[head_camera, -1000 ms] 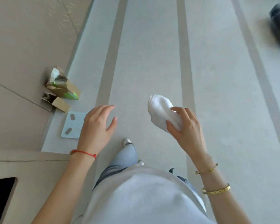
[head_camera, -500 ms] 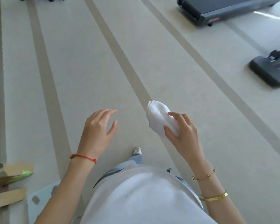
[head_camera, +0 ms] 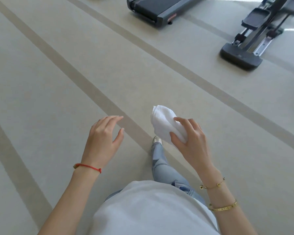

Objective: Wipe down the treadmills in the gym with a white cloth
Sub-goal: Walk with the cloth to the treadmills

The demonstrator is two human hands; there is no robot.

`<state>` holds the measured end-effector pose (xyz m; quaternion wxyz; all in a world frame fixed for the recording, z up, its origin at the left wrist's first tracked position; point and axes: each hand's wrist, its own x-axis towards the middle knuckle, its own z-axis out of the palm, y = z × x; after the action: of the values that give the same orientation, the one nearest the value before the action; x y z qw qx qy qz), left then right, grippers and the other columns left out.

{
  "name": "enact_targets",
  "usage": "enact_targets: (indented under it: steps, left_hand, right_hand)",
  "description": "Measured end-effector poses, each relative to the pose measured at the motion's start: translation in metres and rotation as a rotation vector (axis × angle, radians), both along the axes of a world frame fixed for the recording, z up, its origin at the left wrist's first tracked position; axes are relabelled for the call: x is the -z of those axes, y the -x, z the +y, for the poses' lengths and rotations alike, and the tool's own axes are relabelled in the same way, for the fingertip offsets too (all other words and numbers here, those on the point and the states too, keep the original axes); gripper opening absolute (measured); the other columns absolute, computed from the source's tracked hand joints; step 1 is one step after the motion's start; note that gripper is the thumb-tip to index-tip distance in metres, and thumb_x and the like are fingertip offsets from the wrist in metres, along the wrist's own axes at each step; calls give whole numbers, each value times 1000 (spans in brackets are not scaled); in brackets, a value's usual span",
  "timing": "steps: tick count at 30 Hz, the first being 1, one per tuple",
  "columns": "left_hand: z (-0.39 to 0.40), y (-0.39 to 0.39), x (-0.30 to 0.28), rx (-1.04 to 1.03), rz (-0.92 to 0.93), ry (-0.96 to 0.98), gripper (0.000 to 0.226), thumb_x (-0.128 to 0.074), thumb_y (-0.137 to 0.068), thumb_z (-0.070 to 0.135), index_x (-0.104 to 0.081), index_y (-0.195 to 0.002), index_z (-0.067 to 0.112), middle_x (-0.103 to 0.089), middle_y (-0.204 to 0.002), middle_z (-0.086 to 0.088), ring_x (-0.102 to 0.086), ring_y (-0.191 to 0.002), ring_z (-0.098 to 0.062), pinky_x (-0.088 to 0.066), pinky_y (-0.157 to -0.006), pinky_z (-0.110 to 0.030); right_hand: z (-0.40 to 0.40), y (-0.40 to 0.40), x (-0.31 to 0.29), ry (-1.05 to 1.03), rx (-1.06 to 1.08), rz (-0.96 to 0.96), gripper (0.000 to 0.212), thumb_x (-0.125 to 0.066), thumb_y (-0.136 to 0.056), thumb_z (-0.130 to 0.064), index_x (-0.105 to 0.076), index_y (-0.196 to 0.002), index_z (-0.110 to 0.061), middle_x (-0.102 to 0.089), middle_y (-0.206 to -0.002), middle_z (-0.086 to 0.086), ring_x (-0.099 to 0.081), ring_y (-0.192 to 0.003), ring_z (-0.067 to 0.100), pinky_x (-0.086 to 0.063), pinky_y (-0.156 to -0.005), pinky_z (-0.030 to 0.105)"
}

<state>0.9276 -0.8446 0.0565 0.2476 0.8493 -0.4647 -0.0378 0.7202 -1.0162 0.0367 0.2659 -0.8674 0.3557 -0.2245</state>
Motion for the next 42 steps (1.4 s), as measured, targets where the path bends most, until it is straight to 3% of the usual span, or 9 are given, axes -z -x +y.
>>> enact_targets:
  steps: [4,11,20,30,35,42]
  left_hand:
    - [-77,-49,7,4,25,-5,33,-64,-91,14,-63,-124,11,-64,-123,-4,-58,-117,-25,-44,-102,-44]
    - [-231,-131,-5,8,38,23,32,-63,-92,16,-62,-124,12,-64,-124,-4,-57,-118,-25,-43,-103,-42]
    - [-399,-223,-12,16,65,19,38,-52,-89,24,-63,-123,10,-65,-120,-6,-59,-114,-28,-45,-100,-48]
    - [-611,-349,6,114,34,17,38,-53,-89,25,-63,-123,12,-65,-120,-5,-59,-112,-26,-44,-100,-42]
    - [-736,-420,-9,186,1,55,37,-54,-89,23,-63,-123,11,-66,-119,-5,-60,-111,-25,-45,-99,-42]
    - [-886,-483,-17,317,0,32,34,-57,-92,21,-61,-125,12,-64,-123,-3,-58,-114,-24,-44,-102,-42]
  right_hand:
    - [-73,-43,4,-2,35,3,37,-69,-85,-21,-60,-121,-22,-57,-103,-3,-55,-90,18,-46,-65,31]
    - [-229,-119,-10,19,59,8,38,-68,-85,-24,-57,-122,-27,-53,-104,-9,-51,-91,14,-40,-65,26]
    - [-401,-210,-21,40,81,22,38,-69,-85,-24,-57,-122,-25,-55,-107,-5,-53,-95,16,-42,-68,27]
    - [-584,-318,7,18,155,20,38,-68,-85,-26,-57,-121,-26,-54,-104,-7,-52,-90,15,-40,-70,25]
    - [-690,-383,-4,47,230,10,38,-69,-84,-25,-59,-120,-25,-51,-98,-10,-45,-80,9,-36,-65,23]
    - [-811,-438,-19,37,316,13,36,-70,-84,-23,-60,-120,-23,-55,-100,-4,-53,-85,16,-40,-64,26]
